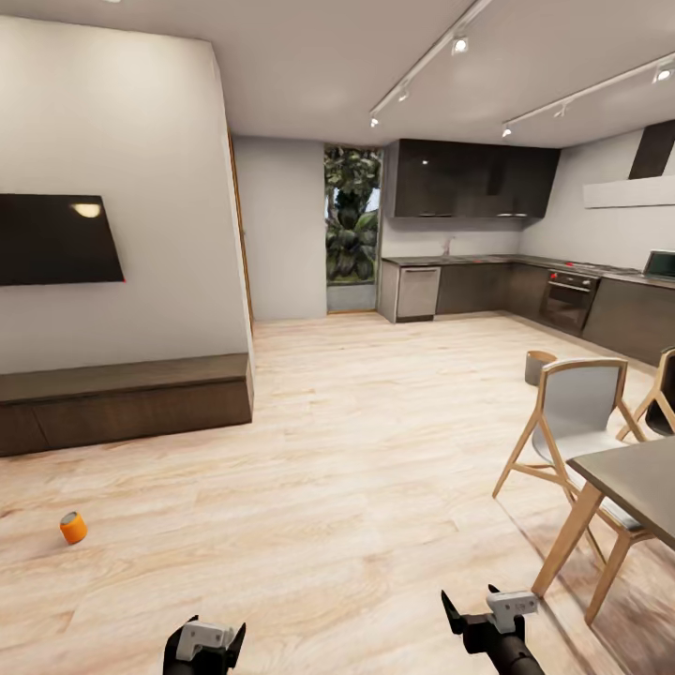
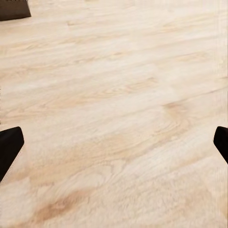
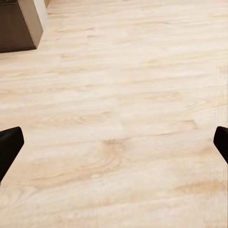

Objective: Put the three can of soda from the living room inside the tash can in the kitchen.

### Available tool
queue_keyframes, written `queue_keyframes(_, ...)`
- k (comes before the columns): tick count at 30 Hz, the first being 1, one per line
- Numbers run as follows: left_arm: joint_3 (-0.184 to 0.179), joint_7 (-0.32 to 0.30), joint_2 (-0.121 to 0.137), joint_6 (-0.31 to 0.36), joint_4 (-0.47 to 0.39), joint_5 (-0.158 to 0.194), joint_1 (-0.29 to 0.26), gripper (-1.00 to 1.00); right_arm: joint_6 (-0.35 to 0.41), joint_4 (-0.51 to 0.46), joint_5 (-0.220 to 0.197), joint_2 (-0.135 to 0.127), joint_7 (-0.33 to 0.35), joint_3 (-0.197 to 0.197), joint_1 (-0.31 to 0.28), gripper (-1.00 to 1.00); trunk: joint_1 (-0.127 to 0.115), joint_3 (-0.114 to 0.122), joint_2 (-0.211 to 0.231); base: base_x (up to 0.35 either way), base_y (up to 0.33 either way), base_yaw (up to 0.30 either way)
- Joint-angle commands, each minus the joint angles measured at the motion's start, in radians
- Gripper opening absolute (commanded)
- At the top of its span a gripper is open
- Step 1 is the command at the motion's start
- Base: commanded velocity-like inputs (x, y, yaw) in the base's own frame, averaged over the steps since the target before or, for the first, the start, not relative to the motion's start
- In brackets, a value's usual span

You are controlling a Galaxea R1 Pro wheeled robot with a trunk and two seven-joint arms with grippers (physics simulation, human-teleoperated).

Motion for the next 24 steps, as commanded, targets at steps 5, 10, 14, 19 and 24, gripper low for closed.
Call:
queue_keyframes(5, -0.001, 0.0, 0.0, 0.0, 0.001, 0.0, 0.0, 1.0, 0.0, 0.001, 0.0, 0.0, 0.0, 0.0, 0.0, 1.0, 0.0, 0.0, 0.0, 0.313, 0.122, 0.0)
queue_keyframes(10, -0.001, 0.0, 0.0, -0.001, 0.0, 0.0, 0.0, 1.0, 0.0, 0.002, 0.0, 0.0, 0.0, 0.0, 0.0, 1.0, 0.0, 0.0, 0.0, 0.313, 0.123, 0.0)
queue_keyframes(14, -0.003, 0.0, 0.0, -0.001, 0.0, 0.0, 0.0, 1.0, 0.0, 0.002, 0.0, 0.0, 0.0, 0.0, 0.0, 1.0, 0.0, 0.0, 0.0, 0.313, 0.123, 0.0)
queue_keyframes(19, -0.003, 0.0, -0.001, -0.001, 0.0, 0.0, 0.0, 1.0, 0.0, 0.002, 0.0, -0.001, 0.0, 0.0, 0.0, 1.0, 0.0, 0.0, 0.0, 0.313, 0.123, 0.0)
queue_keyframes(24, -0.003, 0.0, -0.001, -0.001, 0.0, 0.0, 0.0, 1.0, 0.0, 0.002, 0.0, -0.001, 0.0, 0.0, 0.0, 1.0, 0.0, 0.0, 0.0, 0.313, 0.114, 0.0)
